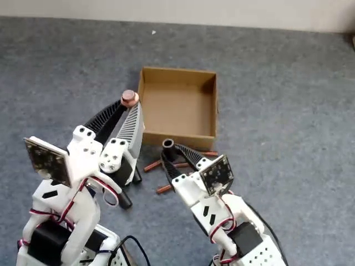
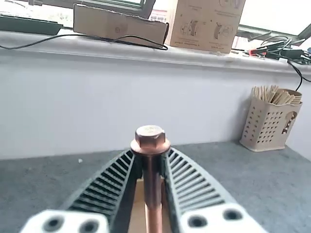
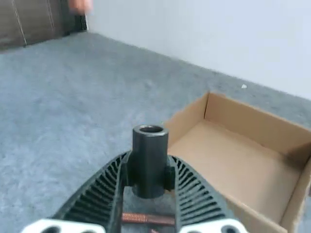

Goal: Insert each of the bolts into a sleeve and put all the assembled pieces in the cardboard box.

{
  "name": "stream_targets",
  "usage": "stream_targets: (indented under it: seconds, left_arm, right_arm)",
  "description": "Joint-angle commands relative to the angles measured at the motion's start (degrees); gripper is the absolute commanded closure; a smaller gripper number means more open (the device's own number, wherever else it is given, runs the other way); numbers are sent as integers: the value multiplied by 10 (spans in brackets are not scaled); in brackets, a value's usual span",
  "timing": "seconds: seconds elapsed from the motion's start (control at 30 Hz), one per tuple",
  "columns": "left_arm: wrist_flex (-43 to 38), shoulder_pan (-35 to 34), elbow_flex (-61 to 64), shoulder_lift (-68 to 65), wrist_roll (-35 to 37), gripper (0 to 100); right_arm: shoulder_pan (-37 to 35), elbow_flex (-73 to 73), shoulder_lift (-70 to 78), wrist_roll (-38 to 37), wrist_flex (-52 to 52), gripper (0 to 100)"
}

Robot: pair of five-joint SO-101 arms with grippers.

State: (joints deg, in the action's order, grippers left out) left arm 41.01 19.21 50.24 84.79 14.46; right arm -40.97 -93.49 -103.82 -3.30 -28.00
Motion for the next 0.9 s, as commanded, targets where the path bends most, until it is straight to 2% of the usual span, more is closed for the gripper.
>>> stream_targets:
  seconds: [0.0,0.13,0.27,0.47,0.73,0.87]
  left_arm:
    - [-44,19,31,5,36,995]
    - [-132,56,124,5,35,995]
    - [-197,61,167,5,34,995]
    - [-196,76,172,5,35,995]
    - [-191,89,201,5,34,995]
    - [-193,95,209,5,9,995]
  right_arm:
    - [-7,0,-14,-4,43,994]
    - [-7,-6,-15,-4,58,994]
    - [-6,-7,-15,-4,63,994]
    - [28,-10,-15,-4,88,994]
    - [29,-10,-15,-4,88,994]
    - [28,-11,-15,-4,86,994]
